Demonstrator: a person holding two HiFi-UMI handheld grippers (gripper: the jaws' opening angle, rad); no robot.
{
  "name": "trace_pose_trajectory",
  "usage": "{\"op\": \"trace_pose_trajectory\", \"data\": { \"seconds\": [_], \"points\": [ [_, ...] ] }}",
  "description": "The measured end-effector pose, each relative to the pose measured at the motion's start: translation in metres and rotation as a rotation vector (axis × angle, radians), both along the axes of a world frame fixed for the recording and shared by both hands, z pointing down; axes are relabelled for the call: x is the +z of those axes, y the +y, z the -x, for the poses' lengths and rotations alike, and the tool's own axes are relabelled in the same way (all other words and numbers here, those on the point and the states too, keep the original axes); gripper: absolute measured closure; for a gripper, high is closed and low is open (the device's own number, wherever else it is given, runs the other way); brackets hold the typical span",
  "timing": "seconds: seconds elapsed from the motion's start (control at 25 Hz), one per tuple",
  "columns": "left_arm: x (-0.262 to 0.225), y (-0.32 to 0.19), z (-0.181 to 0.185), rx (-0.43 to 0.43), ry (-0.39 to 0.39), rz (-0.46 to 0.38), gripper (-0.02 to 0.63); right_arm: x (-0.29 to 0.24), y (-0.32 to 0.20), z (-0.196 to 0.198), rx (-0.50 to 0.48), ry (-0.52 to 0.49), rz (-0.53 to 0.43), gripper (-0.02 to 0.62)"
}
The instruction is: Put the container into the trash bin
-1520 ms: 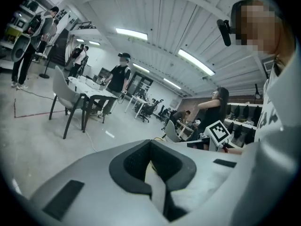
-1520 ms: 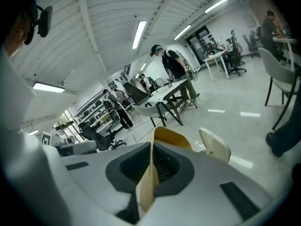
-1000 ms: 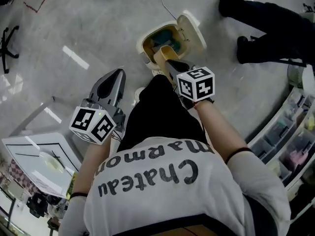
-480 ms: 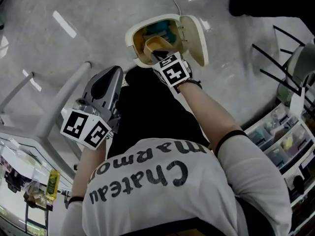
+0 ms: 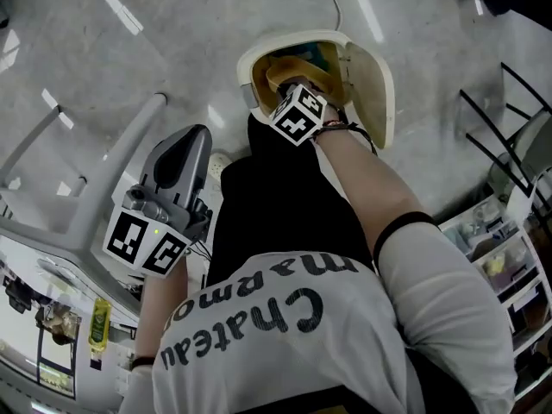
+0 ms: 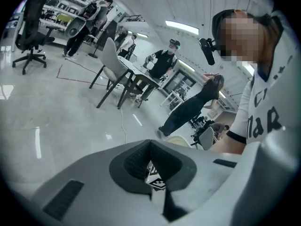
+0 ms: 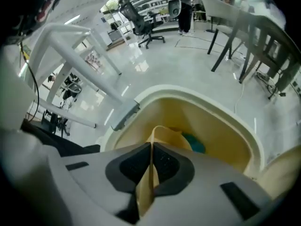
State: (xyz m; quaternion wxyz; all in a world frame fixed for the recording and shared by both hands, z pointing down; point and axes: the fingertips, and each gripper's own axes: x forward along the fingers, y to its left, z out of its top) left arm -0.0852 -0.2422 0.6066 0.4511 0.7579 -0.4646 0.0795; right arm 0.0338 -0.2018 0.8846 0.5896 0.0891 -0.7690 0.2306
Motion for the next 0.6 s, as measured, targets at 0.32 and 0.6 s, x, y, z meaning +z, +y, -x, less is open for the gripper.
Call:
{"op": "trace_pose_trajectory", "data": {
  "seconds": [0.32, 0.6],
  "points": [
    [0.040, 0.007, 0.010, 0.023, -0.011, 0.039, 0.583, 0.062, 0.001, 0.001, -0.158, 0.071, 0.021, 0.557],
    [0.068, 0.027, 0.018, -0.022, -0.001, 0.078, 0.583, 0.091, 0.014, 0.016, -0.290, 0.045, 0.015, 0.555]
  ]
}}
